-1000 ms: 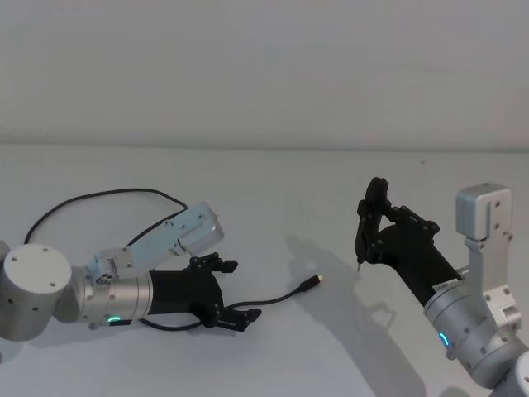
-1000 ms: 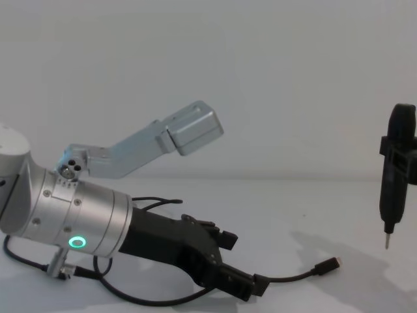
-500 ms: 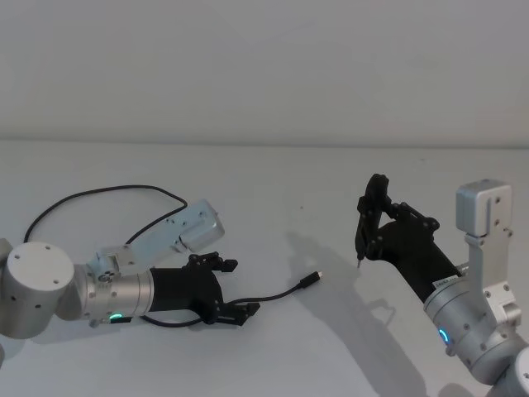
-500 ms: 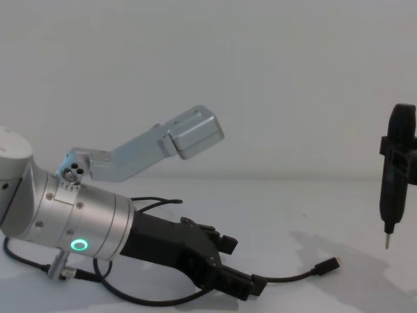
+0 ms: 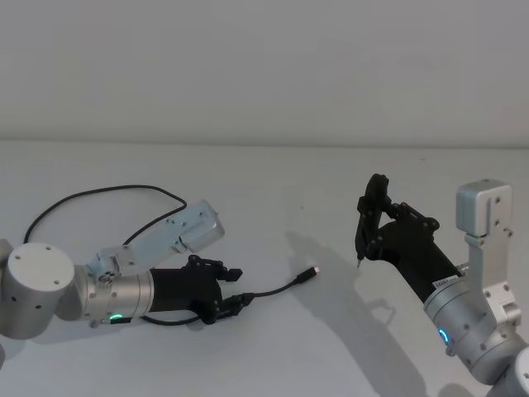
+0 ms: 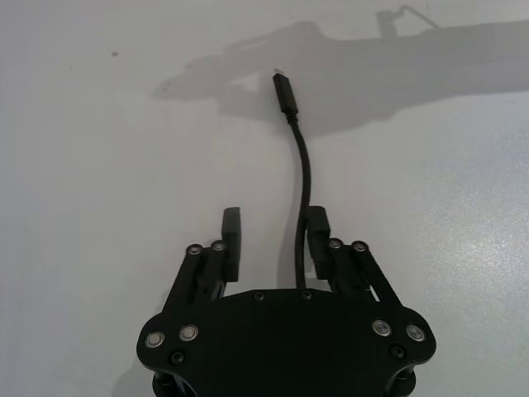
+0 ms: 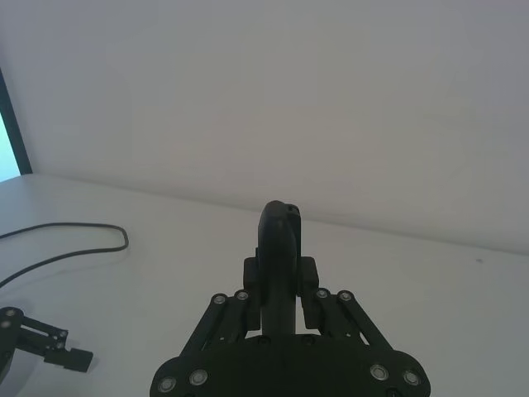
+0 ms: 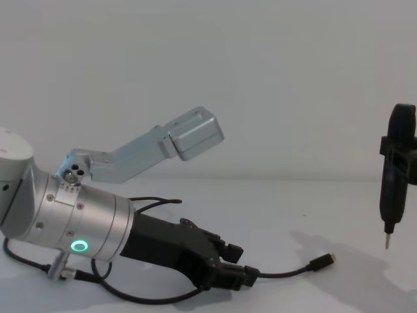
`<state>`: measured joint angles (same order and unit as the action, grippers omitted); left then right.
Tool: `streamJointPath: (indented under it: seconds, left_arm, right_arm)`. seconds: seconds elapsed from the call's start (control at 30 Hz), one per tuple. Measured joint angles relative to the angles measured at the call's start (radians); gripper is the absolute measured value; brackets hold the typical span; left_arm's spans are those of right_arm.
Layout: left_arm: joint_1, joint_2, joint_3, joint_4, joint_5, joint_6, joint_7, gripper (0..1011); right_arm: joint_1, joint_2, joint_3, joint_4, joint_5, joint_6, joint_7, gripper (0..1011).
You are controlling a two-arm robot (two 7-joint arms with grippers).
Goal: Pick up the data cable with the one hand.
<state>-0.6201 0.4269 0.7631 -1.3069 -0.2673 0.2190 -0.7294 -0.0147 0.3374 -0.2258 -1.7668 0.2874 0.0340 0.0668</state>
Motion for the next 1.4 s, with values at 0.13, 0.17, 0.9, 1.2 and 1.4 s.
streamJointPath:
  seconds: [0.13, 0.17, 0.9, 1.2, 1.4]
  left_arm:
    - [0.000, 0.000, 0.000, 0.000, 0.000, 0.000, 0.000, 341]
    - [0.000, 0.000, 0.000, 0.000, 0.000, 0.001, 0.000, 341]
    - [0.001, -0.001, -0.001, 0.000, 0.000, 0.000, 0.002, 37]
    - [0.014, -0.002, -0.012, -0.017, 0.010, -0.059, 0.014, 37]
    - [0.023, -0.004, -0.025, -0.040, 0.011, -0.114, 0.016, 36]
  right_arm:
    - [0.000, 0.000, 0.000, 0.000, 0.000, 0.000, 0.000, 274]
    - [0.000, 0.000, 0.000, 0.000, 0.000, 0.000, 0.000, 274]
    - [0.000, -0.001, 0.000, 0.000, -0.001, -0.001, 0.000, 275]
    - [0.008, -0.005, 0.002, -0.008, -0.008, -0.017, 0.009, 274]
    - [0.019, -0.009, 0.005, -0.020, -0.011, -0.033, 0.019, 275]
